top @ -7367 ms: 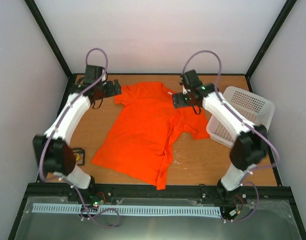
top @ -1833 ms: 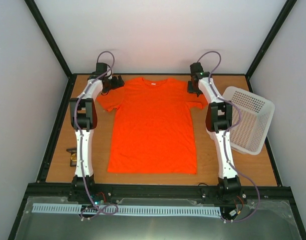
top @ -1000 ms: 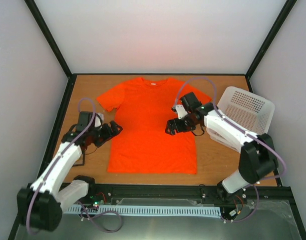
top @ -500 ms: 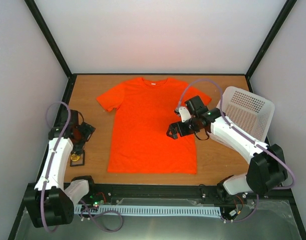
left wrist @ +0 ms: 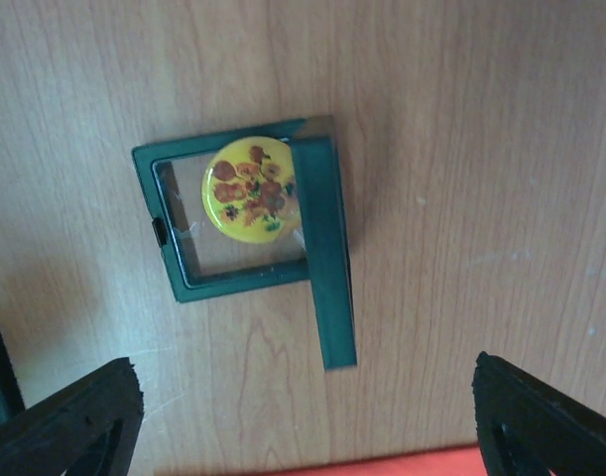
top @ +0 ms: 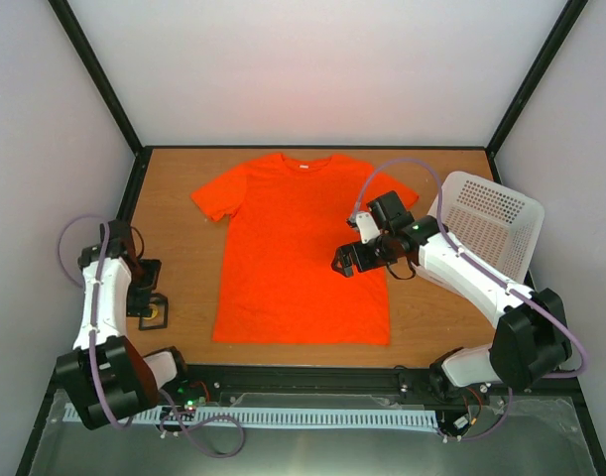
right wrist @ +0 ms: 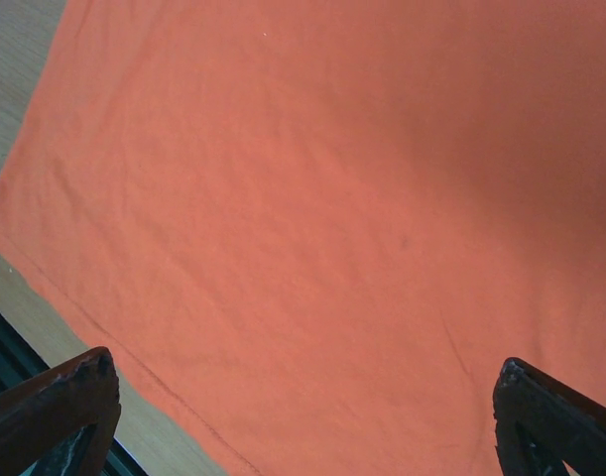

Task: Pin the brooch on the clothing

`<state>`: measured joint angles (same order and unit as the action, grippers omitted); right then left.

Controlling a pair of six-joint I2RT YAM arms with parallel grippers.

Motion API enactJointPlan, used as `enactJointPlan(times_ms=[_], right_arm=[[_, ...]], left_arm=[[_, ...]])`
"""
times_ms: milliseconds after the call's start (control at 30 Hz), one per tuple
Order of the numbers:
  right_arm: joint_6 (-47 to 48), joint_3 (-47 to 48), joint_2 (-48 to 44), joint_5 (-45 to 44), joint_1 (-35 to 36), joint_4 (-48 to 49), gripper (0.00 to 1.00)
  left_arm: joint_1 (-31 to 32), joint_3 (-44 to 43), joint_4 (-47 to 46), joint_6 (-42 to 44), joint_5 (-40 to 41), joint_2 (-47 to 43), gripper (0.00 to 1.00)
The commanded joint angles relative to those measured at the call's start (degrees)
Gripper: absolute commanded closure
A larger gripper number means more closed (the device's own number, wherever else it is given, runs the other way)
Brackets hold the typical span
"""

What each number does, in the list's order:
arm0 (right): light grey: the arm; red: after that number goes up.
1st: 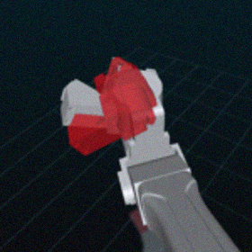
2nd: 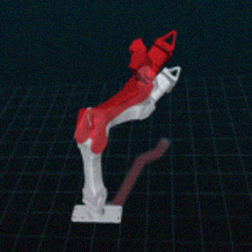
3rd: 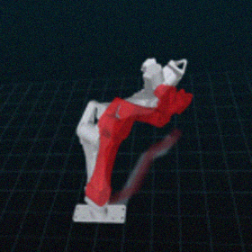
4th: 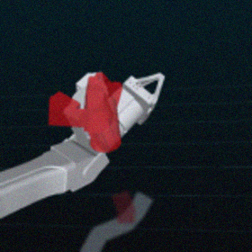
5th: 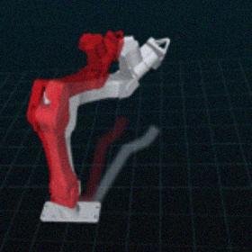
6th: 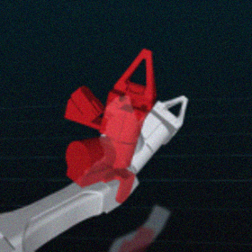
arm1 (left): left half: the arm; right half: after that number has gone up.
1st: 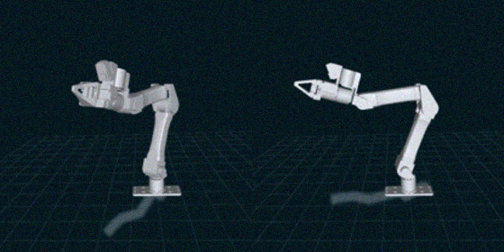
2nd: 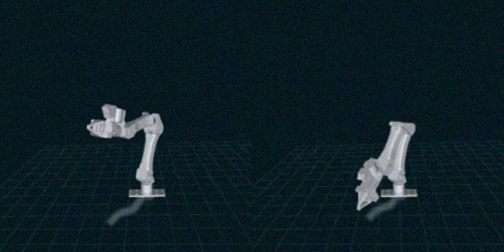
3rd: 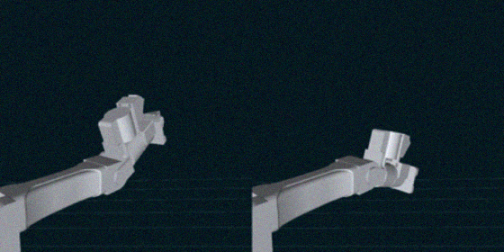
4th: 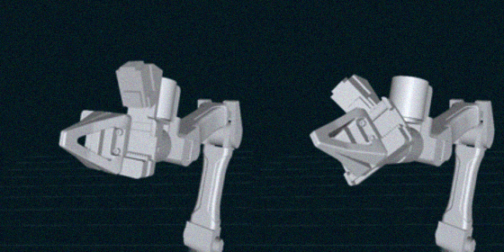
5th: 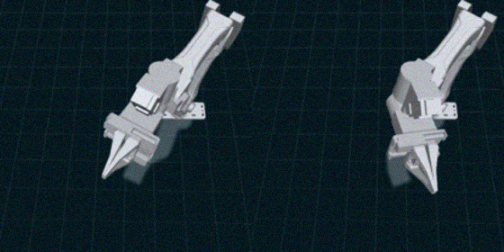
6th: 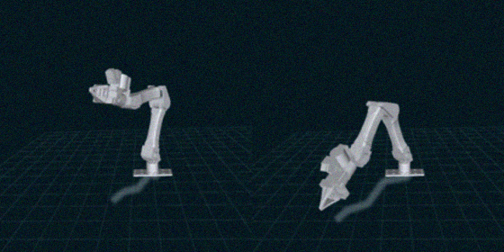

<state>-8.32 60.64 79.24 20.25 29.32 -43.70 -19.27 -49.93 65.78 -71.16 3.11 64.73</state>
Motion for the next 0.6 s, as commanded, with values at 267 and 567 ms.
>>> enactJointPlan(times_ms=[267, 567], right_arm=[[1.4, -1.1, 0.9, -1.7, -0.6, 0.8, 0.00], [1.5, -0.8, 2.1, -1.7, -1.6, 1.5, 0.00]], left_arm=[[-4.3, 2.6, -7.5, -0.7, -6.1, 7.3, 0.29], [-4.3, -1.0, -6.3, -1.9, -5.5, 11.4, 0.59]])
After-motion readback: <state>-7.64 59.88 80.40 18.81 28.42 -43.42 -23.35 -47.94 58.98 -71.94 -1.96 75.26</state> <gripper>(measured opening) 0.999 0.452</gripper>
